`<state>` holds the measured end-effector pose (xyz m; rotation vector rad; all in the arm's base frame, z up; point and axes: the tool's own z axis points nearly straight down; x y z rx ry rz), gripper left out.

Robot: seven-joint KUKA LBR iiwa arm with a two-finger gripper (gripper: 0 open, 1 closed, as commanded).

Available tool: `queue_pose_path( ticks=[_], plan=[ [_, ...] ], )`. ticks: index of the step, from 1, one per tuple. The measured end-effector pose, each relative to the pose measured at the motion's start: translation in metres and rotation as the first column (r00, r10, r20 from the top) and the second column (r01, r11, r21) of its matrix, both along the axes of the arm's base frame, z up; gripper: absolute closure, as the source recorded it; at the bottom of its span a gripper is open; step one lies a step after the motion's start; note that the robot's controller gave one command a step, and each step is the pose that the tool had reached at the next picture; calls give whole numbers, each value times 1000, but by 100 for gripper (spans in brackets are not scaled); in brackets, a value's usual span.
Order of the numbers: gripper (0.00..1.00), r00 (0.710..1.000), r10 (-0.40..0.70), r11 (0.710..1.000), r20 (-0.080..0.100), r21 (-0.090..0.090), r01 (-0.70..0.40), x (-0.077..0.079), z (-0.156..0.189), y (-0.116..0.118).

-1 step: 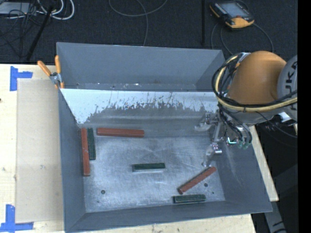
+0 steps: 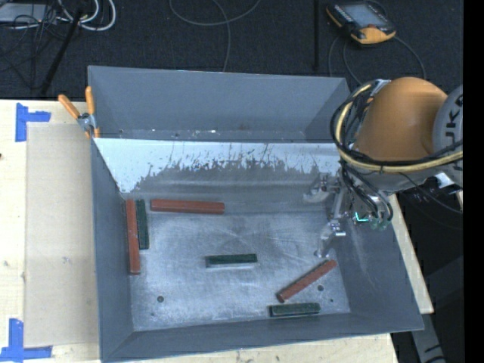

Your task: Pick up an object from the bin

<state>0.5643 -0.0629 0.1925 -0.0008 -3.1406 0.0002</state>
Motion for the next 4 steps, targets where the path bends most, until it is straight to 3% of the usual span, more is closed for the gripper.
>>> queue_pose_path(
  ticks=[1,2,3,4],
  plan=[
    [0,1000,-8,1000,9,-1,8,-7,-40,-7],
    [100,996,-92,996,9,3,92,-12,-110,-62],
    [0,996,-91,996,17,-1,91,-11,-110,-64],
    [0,996,-91,996,17,-1,91,-11,-110,-63]
  ],
)
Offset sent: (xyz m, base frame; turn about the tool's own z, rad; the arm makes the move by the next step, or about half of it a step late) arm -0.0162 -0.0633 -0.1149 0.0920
